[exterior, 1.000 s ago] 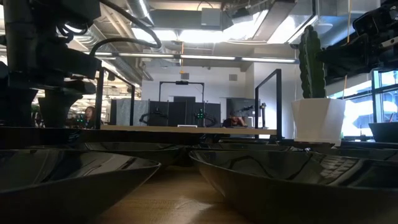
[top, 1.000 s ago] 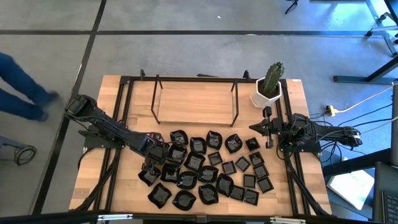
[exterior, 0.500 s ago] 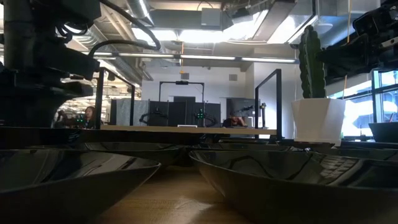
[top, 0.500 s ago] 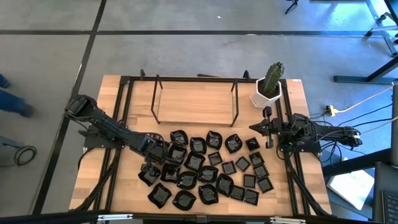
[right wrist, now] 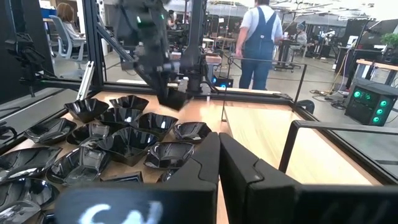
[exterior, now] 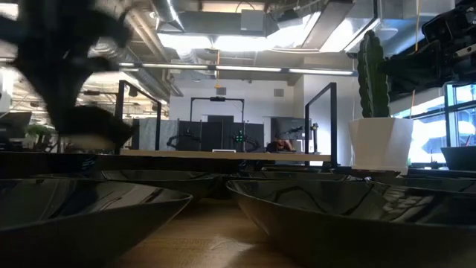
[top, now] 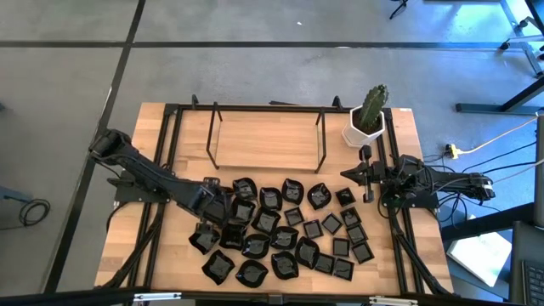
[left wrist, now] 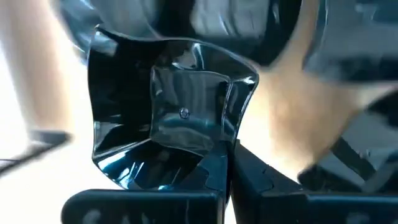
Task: Pick & Place Mini shaped plates
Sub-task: Put the distorted square plate on the shelf
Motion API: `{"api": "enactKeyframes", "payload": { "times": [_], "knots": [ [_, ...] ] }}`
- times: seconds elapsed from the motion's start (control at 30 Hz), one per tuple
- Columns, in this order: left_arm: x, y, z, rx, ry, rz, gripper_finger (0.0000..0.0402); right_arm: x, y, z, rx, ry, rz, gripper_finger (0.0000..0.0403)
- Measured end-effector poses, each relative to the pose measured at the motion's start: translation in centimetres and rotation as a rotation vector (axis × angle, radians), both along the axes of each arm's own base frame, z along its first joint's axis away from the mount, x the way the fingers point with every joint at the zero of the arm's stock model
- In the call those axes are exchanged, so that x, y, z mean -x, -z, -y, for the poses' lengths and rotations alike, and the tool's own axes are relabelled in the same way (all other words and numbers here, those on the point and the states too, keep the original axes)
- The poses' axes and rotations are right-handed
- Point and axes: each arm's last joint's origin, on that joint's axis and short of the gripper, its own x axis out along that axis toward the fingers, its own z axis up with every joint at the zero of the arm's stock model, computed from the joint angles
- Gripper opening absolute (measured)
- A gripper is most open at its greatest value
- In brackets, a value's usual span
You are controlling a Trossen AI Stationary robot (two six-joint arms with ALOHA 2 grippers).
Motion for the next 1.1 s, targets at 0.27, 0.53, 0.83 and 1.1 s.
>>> {"api": "enactKeyframes", "payload": {
  "times": [0.27,0.53,0.83,1.1],
  "knots": [
    [-3.0,-5.5,-1.9,-0.254,0.004,0.221,0.0002,0.0,0.0,0.0,-0.006,0.0,0.0,0.0007],
    [-4.4,-4.5,-9.7,-0.301,-0.163,0.149,0.0002,0.0,0.0,0.0,-0.003,0.0,0.0,0.0007],
    [-4.2,-2.3,-14.1,-0.212,-0.238,0.117,0.0003,0.0,0.0,0.0,-0.003,0.0,0.0,0.0007],
    [-4.2,-0.5,-14.7,-0.197,-0.247,0.097,0.0002,0.0,0.0,0.0,-0.007,0.0,0.0,0.0007]
  ]
}}
